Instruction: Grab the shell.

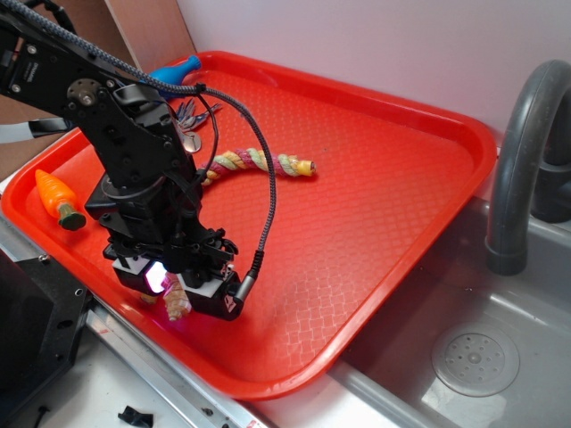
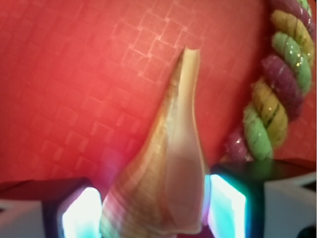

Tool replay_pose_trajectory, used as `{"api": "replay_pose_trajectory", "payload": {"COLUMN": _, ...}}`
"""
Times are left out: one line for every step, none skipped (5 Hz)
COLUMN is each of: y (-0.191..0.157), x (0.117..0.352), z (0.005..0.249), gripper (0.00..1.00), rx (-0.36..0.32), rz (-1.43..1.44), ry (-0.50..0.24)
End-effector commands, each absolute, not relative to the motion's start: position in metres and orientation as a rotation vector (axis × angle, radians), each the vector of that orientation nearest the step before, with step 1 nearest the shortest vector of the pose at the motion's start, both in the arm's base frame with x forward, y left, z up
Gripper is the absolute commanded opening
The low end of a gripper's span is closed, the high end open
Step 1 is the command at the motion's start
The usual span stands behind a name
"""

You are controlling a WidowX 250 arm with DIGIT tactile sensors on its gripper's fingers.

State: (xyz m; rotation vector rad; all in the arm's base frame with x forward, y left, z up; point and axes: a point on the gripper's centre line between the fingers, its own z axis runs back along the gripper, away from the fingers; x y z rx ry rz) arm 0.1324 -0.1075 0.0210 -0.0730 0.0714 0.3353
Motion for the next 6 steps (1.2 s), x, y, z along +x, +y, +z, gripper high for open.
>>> {"api": "replay_pose_trajectory", "payload": {"y": -0.094, "x": 0.143, "z": 0.053, "gripper": 0.00, "rx": -0.050, "rz": 0.344, "ry": 0.049}}
{"api": "replay_pose_trajectory", "payload": {"y": -0.068, "x": 0.160, "z": 0.102, "gripper": 0.00, "rx": -0.085, "rz": 0.221, "ry": 0.037}}
{"api": "replay_pose_trajectory", "payload": {"y": -0.045, "x": 0.169, "z": 0.145, "gripper": 0.00, "rx": -0.162, "rz": 0.076, "ry": 0.016}}
{"api": "replay_pose_trajectory", "payload": {"y": -0.026, "x": 0.170, "z": 0.195, "gripper": 0.00, "rx": -0.180, "rz": -0.039, "ry": -0.079}}
{"api": "replay_pose_trajectory", "payload": {"y": -0.017, "x": 0.167, "z": 0.230, "gripper": 0.00, "rx": -0.166, "rz": -0.032, "ry": -0.148}}
{"api": "replay_pose_trajectory", "payload": {"y": -0.011, "x": 0.169, "z": 0.231, "gripper": 0.00, "rx": -0.146, "rz": 0.007, "ry": -0.136}}
